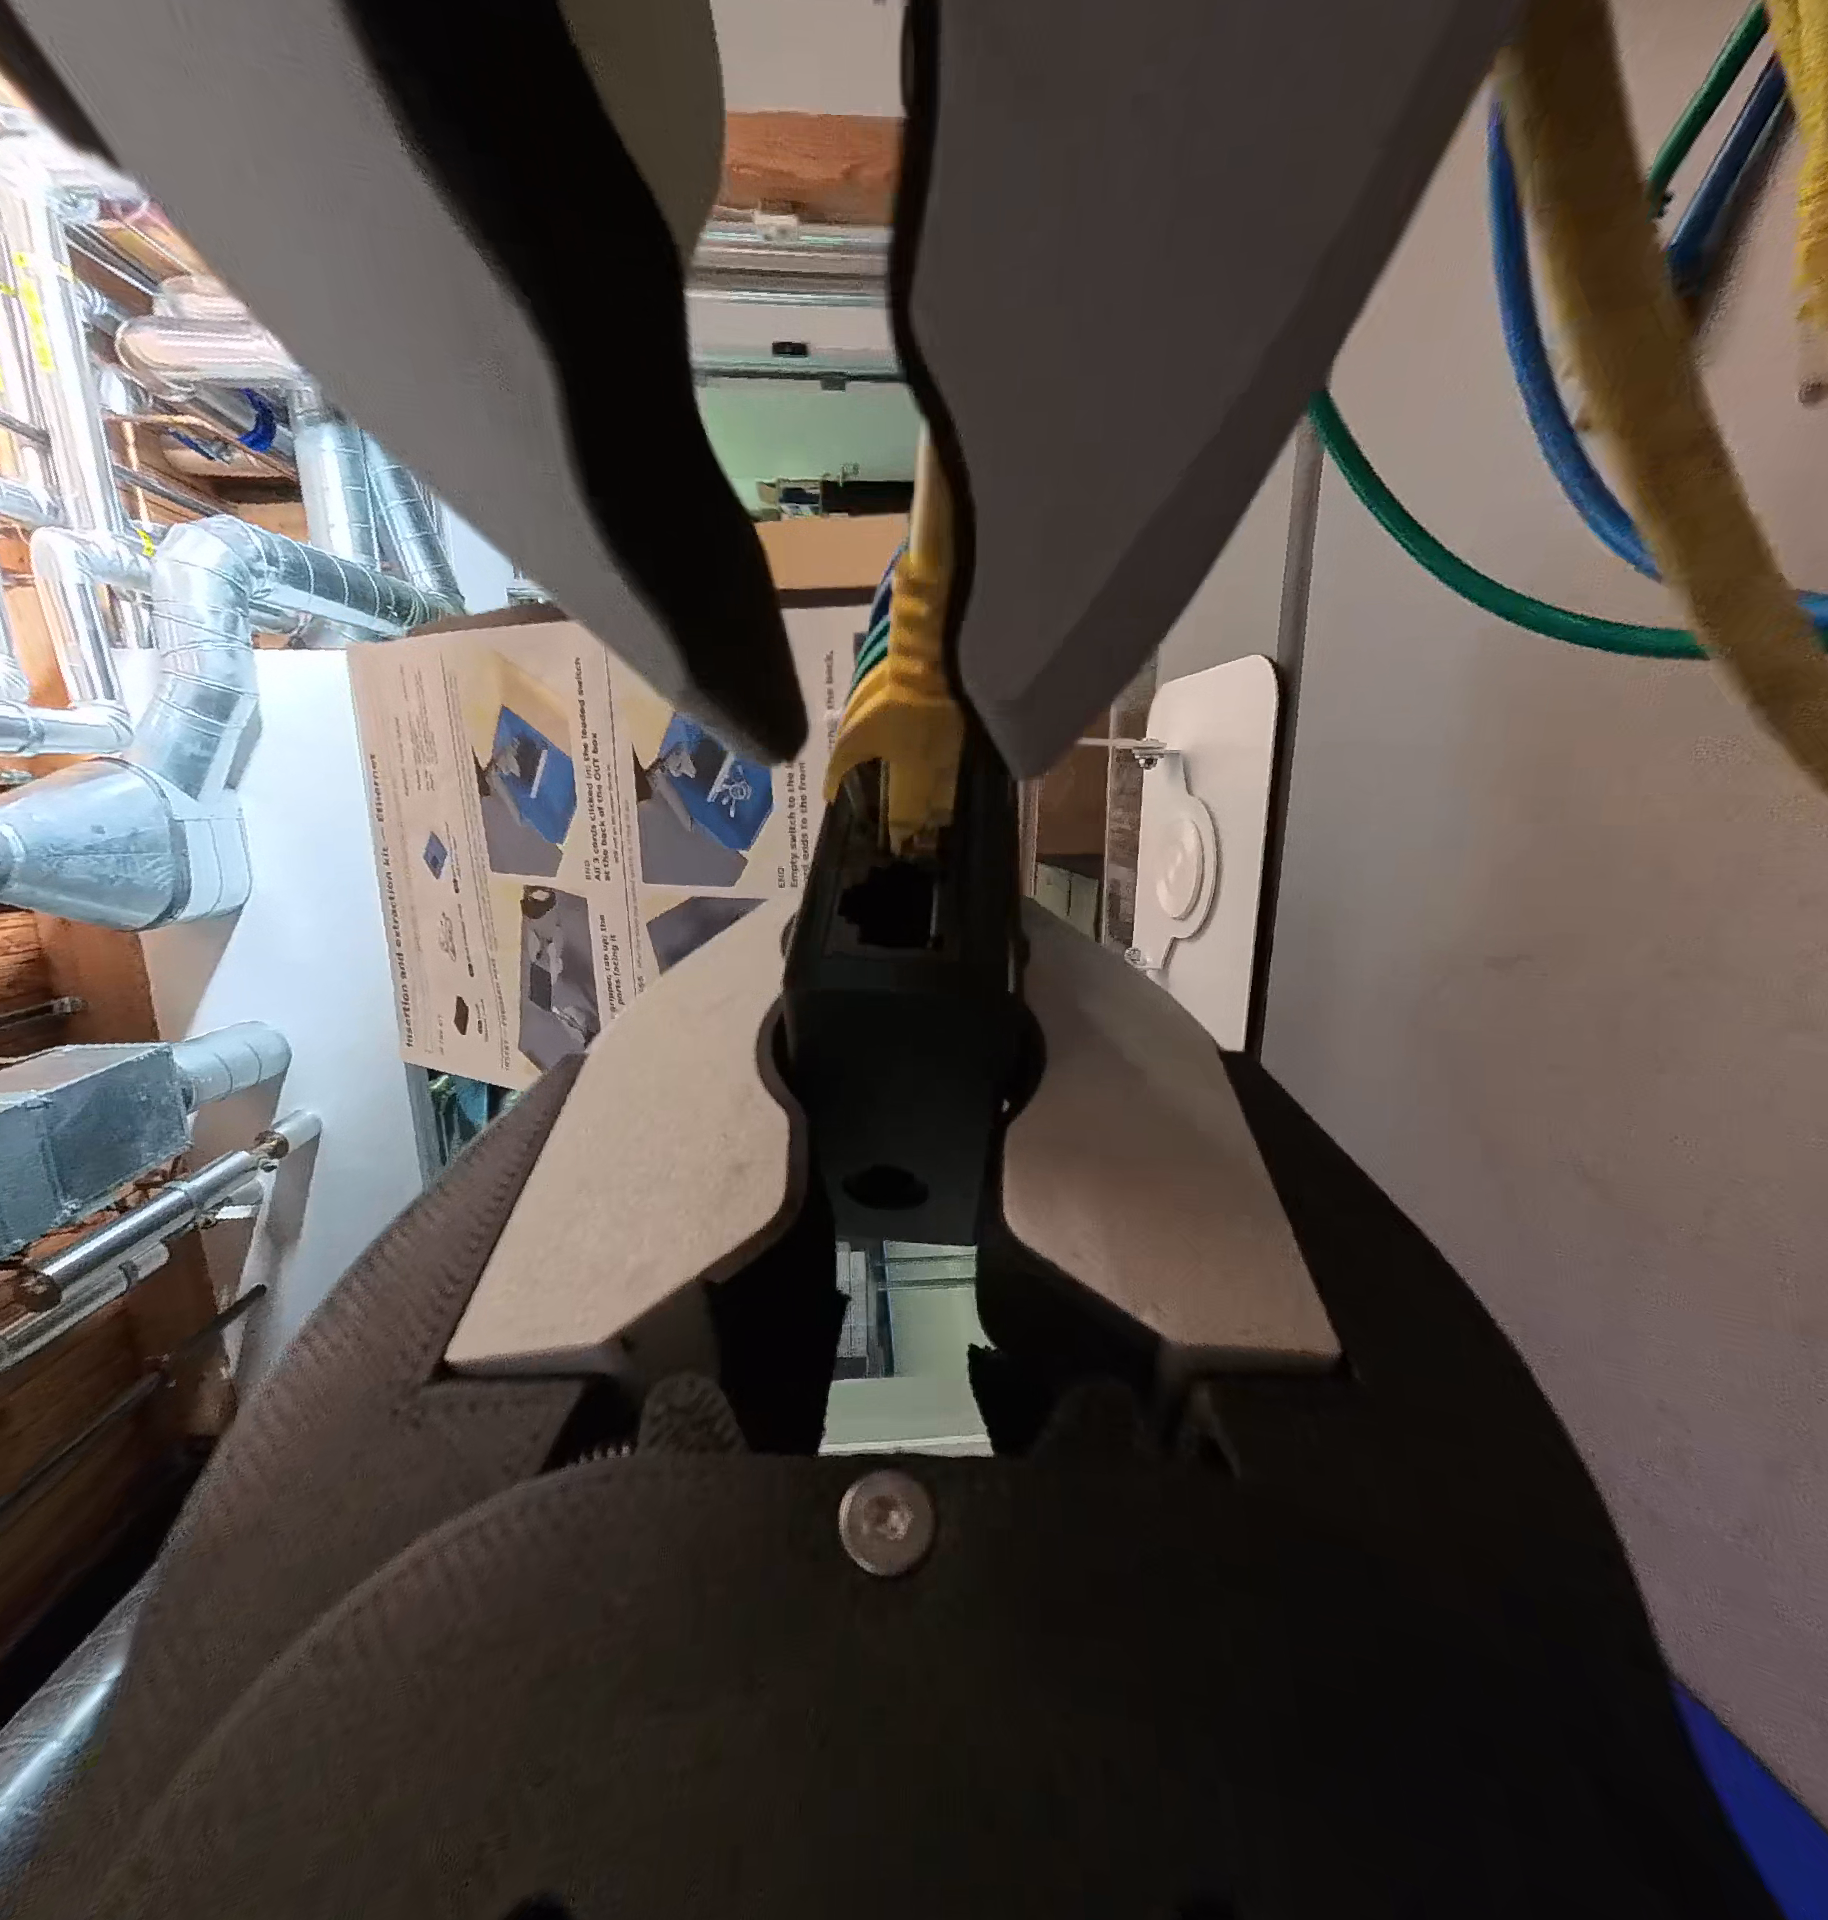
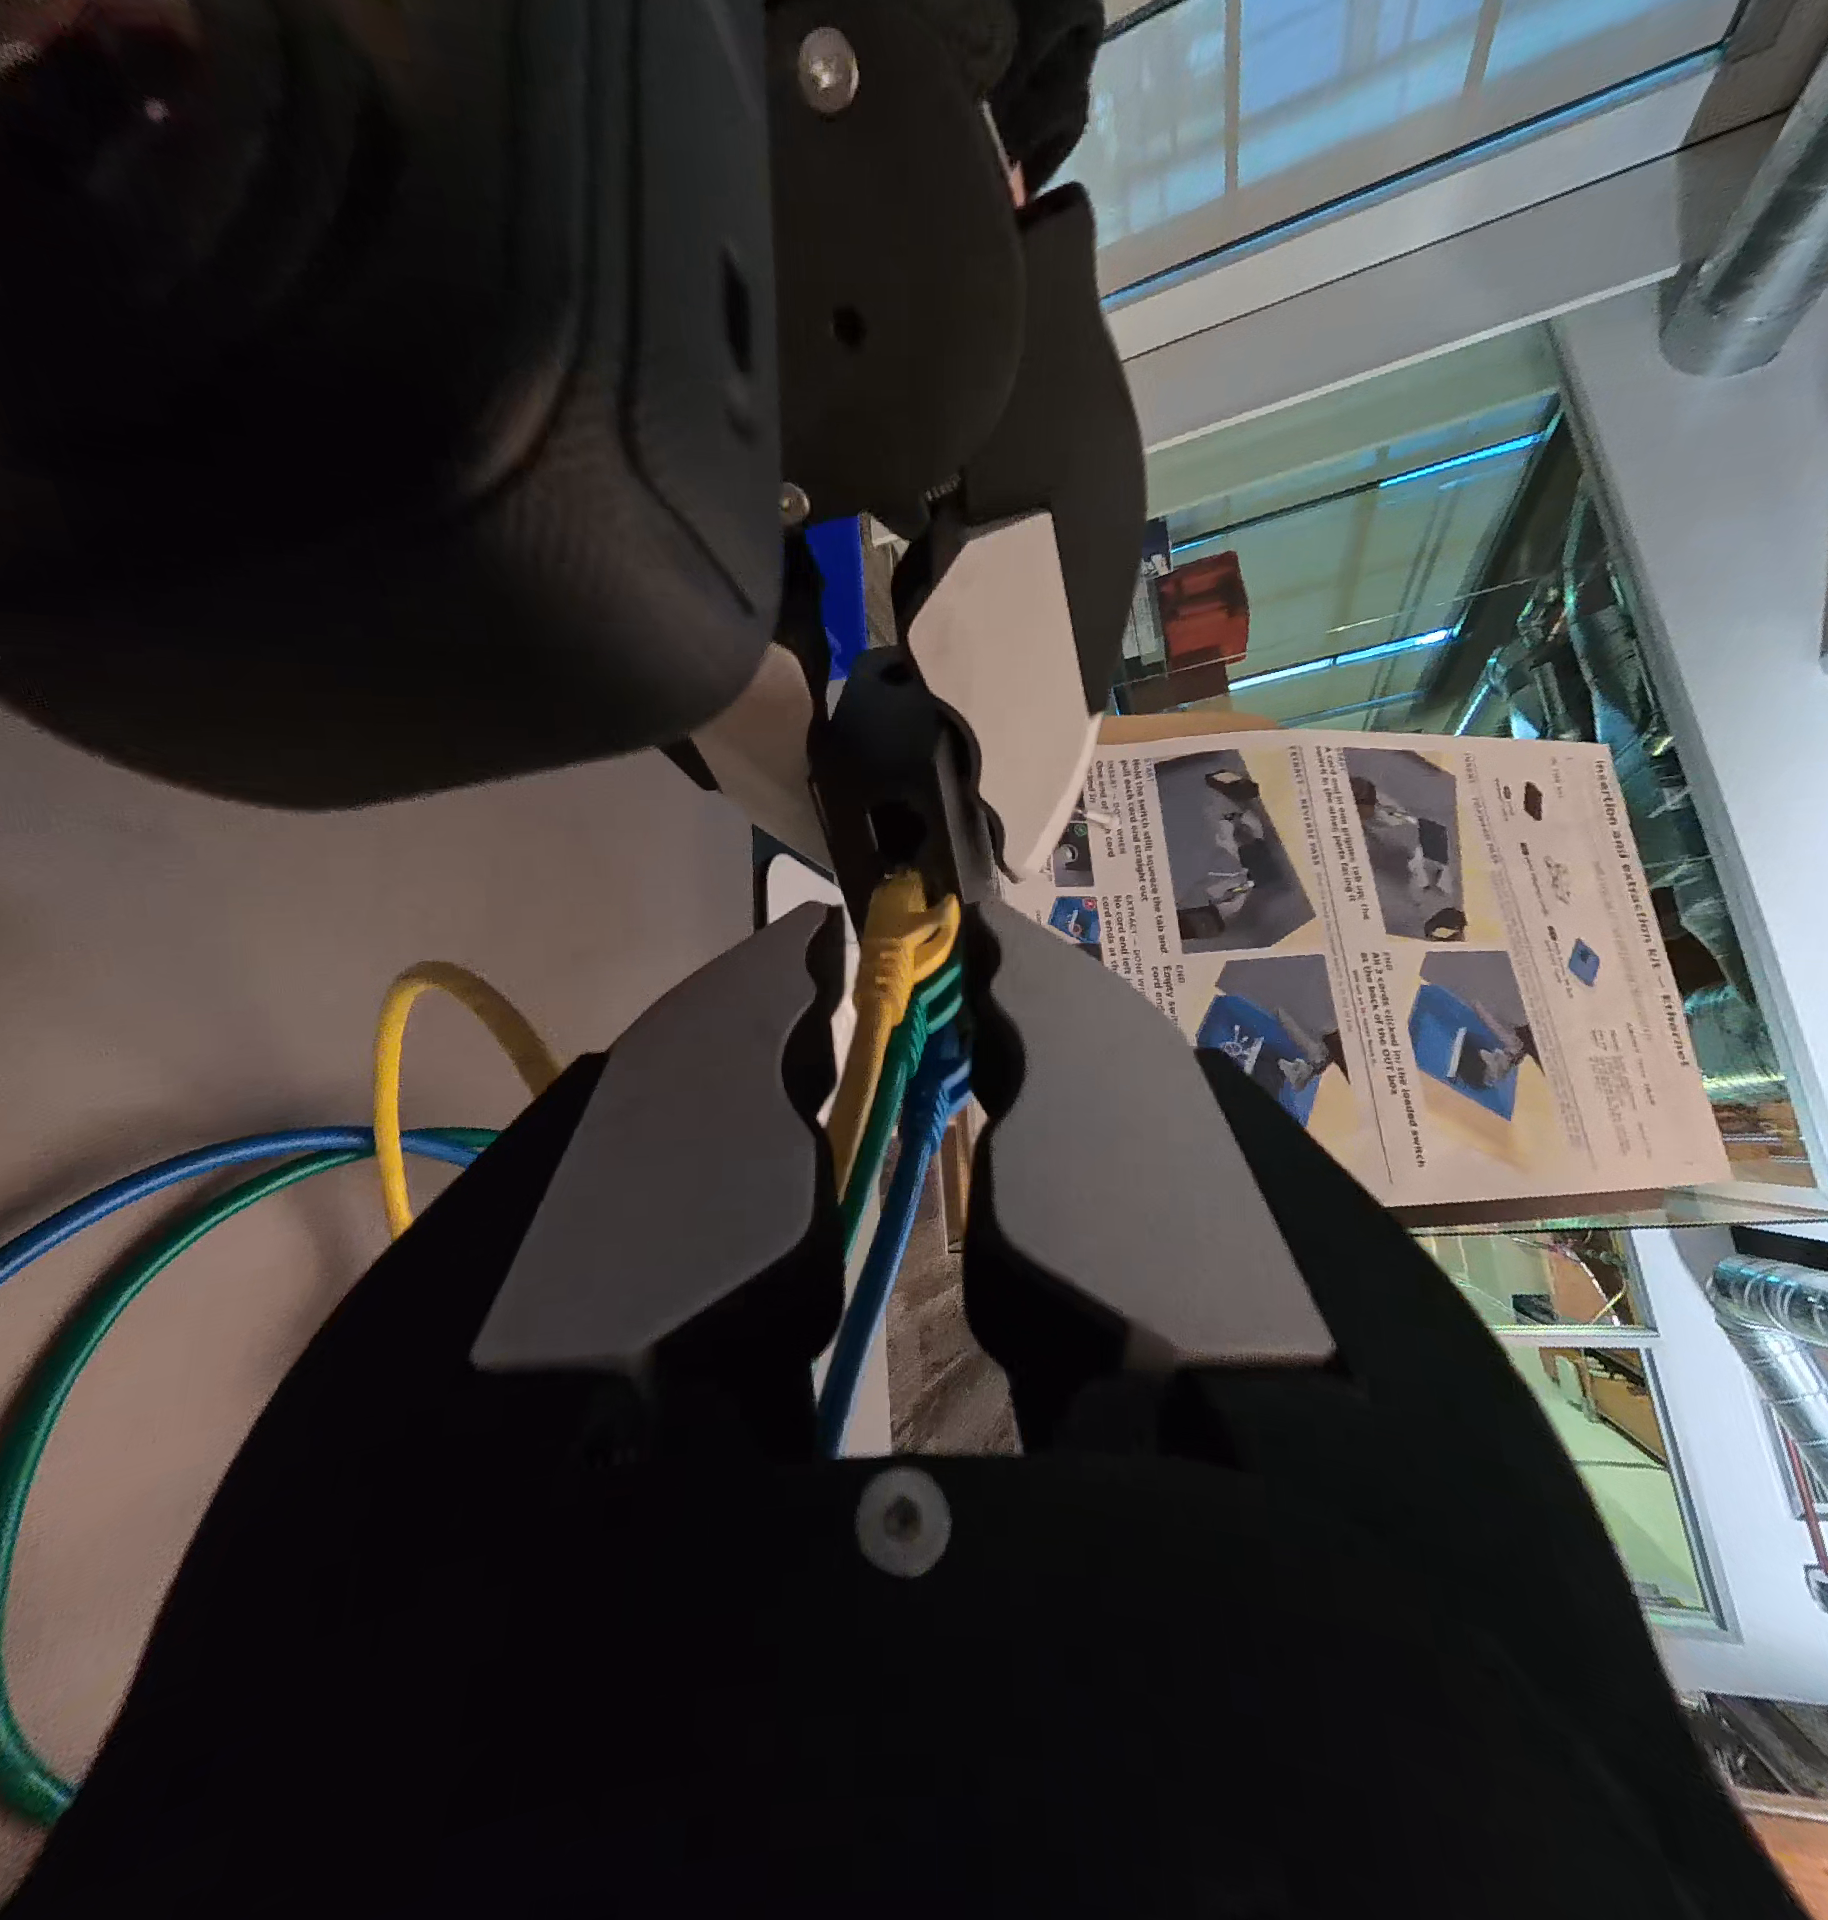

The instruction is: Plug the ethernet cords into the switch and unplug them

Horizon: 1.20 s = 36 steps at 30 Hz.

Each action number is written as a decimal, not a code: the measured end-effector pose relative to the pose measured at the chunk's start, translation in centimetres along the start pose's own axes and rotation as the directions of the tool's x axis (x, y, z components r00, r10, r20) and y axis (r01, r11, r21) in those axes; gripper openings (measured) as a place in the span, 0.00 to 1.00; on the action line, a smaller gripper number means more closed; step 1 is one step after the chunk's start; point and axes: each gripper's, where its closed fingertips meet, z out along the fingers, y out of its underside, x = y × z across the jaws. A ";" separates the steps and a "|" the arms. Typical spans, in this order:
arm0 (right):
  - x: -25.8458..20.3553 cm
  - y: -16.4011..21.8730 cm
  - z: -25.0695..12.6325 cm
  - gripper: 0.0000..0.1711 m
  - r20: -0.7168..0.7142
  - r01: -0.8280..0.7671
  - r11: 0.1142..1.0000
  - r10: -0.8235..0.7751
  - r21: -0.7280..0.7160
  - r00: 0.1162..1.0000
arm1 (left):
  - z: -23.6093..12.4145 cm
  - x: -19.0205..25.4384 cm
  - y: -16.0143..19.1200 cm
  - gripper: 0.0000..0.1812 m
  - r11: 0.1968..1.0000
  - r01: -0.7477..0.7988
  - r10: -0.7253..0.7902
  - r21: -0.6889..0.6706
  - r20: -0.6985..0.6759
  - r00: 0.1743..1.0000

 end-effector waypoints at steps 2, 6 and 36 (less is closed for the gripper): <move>-0.1 0.1 0.0 0.11 0.001 0.003 1.000 -0.003 0.004 1.000 | 0.0 0.1 -0.1 0.16 1.000 -0.005 0.005 -0.002 -0.005 1.000; -0.1 0.3 0.2 0.11 0.000 -0.021 1.000 0.021 0.004 1.000 | 0.0 0.1 0.0 0.16 1.000 -0.009 0.009 -0.008 -0.007 1.000; -3.8 2.9 1.8 0.09 0.193 -0.089 0.981 0.122 -0.170 0.974 | 1.6 5.4 -0.3 0.17 0.998 0.036 -0.023 0.046 -0.256 0.966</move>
